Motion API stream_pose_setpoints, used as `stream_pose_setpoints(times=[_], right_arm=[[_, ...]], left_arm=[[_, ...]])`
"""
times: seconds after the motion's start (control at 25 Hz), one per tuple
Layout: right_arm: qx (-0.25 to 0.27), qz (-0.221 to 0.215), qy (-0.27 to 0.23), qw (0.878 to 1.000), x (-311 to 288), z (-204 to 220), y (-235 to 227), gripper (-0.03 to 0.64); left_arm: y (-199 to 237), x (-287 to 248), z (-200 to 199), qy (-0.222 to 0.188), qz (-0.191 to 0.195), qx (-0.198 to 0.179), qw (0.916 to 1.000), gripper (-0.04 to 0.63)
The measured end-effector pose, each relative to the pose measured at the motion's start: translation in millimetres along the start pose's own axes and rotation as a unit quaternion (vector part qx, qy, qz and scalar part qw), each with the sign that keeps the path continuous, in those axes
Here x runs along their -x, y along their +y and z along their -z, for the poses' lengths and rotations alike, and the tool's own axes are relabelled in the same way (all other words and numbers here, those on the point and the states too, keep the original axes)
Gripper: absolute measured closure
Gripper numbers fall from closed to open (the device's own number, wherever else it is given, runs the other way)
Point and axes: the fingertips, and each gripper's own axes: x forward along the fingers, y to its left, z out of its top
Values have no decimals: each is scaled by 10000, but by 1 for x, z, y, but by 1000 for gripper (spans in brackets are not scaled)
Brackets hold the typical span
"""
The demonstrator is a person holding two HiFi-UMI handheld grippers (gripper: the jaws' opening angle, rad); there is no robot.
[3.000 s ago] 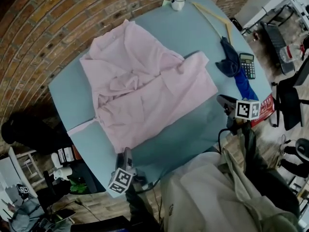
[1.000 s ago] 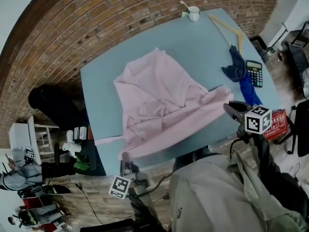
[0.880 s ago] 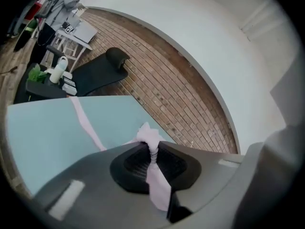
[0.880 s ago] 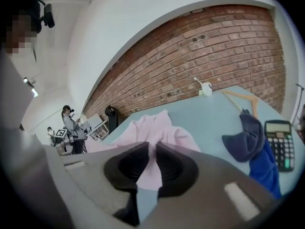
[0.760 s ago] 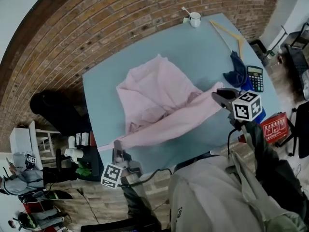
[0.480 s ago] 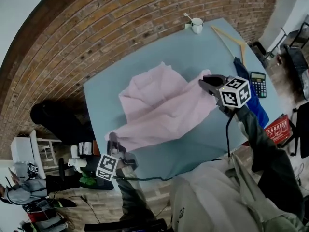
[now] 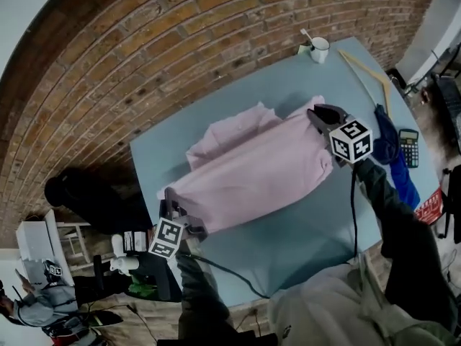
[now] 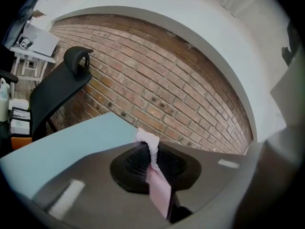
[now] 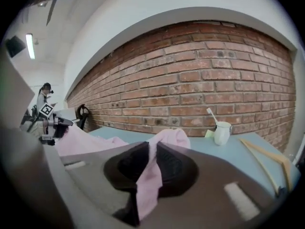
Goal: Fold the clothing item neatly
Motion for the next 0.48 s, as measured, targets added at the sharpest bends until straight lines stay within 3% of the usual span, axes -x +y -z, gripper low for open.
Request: stream_pose_setpoints(times=[0.12, 0.2, 0.32, 0.4, 0.48], right_arm=[[386, 515, 356, 9973, -35, 21, -8, 547], [453, 648, 863, 9931, -50, 45, -11, 483], [332, 600, 1521, 9860, -46, 76, -13, 466], [169, 650, 1622, 9845, -28, 81, -19, 466], [-115, 787, 1291, 9884, -1, 73, -24, 492]], left_arm=[[14, -30, 14, 310, -155, -124, 9993, 547], [15, -39, 26, 676, -143, -312, 9971, 420], [14, -31, 39, 1072, 9, -259, 9939, 302], [16, -14, 42, 1152, 81, -236, 9930, 282], [14, 9, 46, 1159, 167, -393, 9923, 287]])
